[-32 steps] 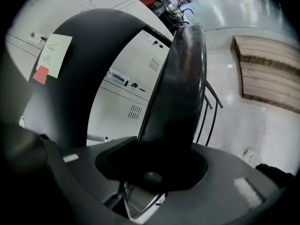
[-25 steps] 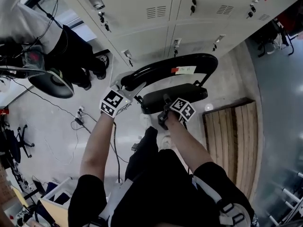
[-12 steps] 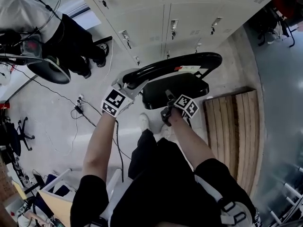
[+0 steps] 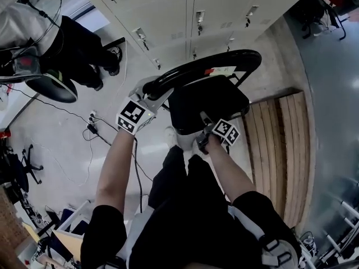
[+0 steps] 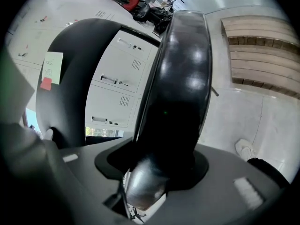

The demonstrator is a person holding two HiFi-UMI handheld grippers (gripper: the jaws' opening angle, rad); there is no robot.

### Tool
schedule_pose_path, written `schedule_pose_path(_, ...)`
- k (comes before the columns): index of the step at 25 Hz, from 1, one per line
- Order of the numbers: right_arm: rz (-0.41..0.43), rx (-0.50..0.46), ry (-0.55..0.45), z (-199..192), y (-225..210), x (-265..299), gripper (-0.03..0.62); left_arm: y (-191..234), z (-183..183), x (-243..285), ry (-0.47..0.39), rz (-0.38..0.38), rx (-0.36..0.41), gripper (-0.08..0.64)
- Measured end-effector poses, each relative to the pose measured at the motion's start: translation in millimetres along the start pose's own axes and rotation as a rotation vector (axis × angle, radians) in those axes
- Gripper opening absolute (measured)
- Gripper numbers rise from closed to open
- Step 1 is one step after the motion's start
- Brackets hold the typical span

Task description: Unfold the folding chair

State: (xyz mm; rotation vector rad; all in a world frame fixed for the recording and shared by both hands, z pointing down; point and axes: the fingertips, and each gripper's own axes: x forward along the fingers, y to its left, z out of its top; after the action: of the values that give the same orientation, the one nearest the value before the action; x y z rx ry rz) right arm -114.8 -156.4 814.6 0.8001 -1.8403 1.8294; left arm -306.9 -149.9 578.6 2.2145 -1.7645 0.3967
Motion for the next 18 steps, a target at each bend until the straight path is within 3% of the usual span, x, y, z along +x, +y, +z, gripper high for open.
schedule_pose_path(18,-0.005,0.091,-0.011,-40,-112,-18,0.25,5,-30,8,-0.03,-0.03,-0.045,0.153)
